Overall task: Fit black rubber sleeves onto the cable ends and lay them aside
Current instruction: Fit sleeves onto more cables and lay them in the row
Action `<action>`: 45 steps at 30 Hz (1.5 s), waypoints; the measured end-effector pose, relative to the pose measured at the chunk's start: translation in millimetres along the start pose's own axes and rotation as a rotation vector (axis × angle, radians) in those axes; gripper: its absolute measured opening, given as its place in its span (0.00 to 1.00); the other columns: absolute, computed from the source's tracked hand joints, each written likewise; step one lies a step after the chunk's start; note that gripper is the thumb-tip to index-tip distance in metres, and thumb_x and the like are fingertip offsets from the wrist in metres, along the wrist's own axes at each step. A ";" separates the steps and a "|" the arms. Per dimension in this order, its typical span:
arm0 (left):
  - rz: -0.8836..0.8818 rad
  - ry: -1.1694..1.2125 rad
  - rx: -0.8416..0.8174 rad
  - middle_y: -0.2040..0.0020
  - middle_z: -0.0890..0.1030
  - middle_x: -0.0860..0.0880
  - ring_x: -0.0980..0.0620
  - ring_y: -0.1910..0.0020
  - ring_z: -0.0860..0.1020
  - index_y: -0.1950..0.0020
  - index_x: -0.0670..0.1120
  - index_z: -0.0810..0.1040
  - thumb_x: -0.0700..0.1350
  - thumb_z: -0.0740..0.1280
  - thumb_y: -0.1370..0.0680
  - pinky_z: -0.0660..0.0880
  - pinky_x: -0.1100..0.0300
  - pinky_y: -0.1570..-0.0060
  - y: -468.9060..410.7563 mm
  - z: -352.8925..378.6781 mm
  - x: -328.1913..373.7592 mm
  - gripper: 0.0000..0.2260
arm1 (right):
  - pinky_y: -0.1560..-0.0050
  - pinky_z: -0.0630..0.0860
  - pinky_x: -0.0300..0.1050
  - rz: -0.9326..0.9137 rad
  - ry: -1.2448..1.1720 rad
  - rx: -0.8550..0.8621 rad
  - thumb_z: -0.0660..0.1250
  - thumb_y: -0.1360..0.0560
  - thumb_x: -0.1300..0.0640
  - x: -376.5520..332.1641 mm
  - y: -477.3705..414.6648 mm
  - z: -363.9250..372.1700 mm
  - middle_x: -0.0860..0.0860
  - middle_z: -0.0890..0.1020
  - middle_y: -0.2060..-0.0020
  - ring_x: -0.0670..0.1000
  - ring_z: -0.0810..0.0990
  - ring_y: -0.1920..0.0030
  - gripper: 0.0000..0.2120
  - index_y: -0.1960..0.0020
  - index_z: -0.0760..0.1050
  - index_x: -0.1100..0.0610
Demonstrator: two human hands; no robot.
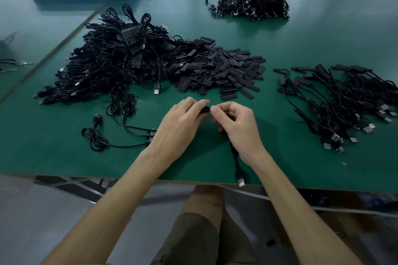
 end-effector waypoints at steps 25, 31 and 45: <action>0.034 0.022 -0.153 0.51 0.78 0.41 0.43 0.53 0.80 0.34 0.35 0.76 0.34 0.63 0.18 0.77 0.50 0.53 1.1 8.2 6.7 0.12 | 0.59 0.75 0.51 0.017 -0.012 -0.014 0.69 0.20 0.49 -3.2 1.5 2.6 0.44 0.79 0.68 0.46 0.75 0.65 0.12 0.57 0.77 0.56; 0.049 -0.015 -0.134 0.55 0.77 0.42 0.44 0.62 0.77 0.37 0.35 0.77 0.41 0.60 0.15 0.76 0.47 0.61 1.5 5.1 9.7 0.12 | 0.57 0.74 0.46 0.009 -0.053 -0.035 0.69 0.20 0.51 -6.3 2.2 4.0 0.43 0.78 0.68 0.44 0.75 0.64 0.12 0.57 0.76 0.58; 0.045 0.073 -0.152 0.50 0.75 0.44 0.45 0.55 0.78 0.32 0.37 0.75 0.36 0.63 0.16 0.76 0.49 0.54 4.6 14.2 1.0 0.13 | 0.56 0.73 0.44 0.010 -0.074 -0.089 0.70 0.19 0.57 -7.6 2.8 7.9 0.44 0.79 0.67 0.44 0.76 0.63 0.10 0.58 0.76 0.57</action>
Point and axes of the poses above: each hand's wrist, its own y-axis away from the middle knuckle, its own z-axis out of the palm, x = y × z, the point moved 9 cm from there along -y, towards the middle knuckle
